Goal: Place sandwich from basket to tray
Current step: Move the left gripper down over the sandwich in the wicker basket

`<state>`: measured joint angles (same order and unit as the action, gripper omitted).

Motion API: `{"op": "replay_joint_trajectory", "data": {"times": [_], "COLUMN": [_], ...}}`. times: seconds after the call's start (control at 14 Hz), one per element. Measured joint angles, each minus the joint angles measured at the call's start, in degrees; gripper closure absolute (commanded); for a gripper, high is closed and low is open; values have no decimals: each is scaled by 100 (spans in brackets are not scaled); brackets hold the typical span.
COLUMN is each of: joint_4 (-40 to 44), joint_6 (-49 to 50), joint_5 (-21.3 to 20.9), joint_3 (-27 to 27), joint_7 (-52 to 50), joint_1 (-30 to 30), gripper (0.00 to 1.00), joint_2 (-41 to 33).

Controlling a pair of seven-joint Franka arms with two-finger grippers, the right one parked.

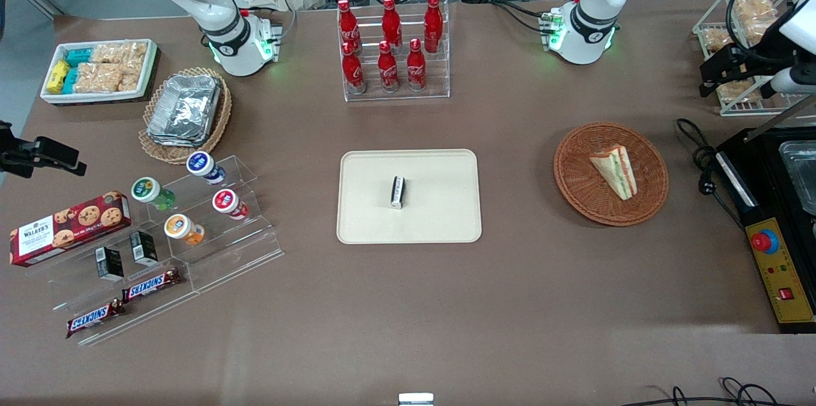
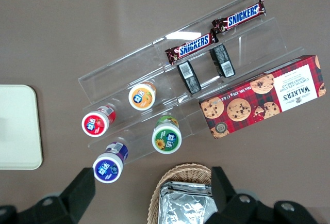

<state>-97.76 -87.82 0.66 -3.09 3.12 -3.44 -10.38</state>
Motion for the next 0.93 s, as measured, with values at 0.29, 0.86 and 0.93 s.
{"op": "replay_joint_trajectory", "data": {"times": [0.29, 0.86, 0.93], "joint_4": [152, -658, -1041], "joint_6": [10, -563, -864], "joint_5": [0, -4, -4], "joint_3": [-5, -4, -10], "joint_7": [-144, -2353, -2417], "joint_1": [2, 3, 5], "gripper": [0, 0, 0], "joint_2": [173, 305, 213]}}
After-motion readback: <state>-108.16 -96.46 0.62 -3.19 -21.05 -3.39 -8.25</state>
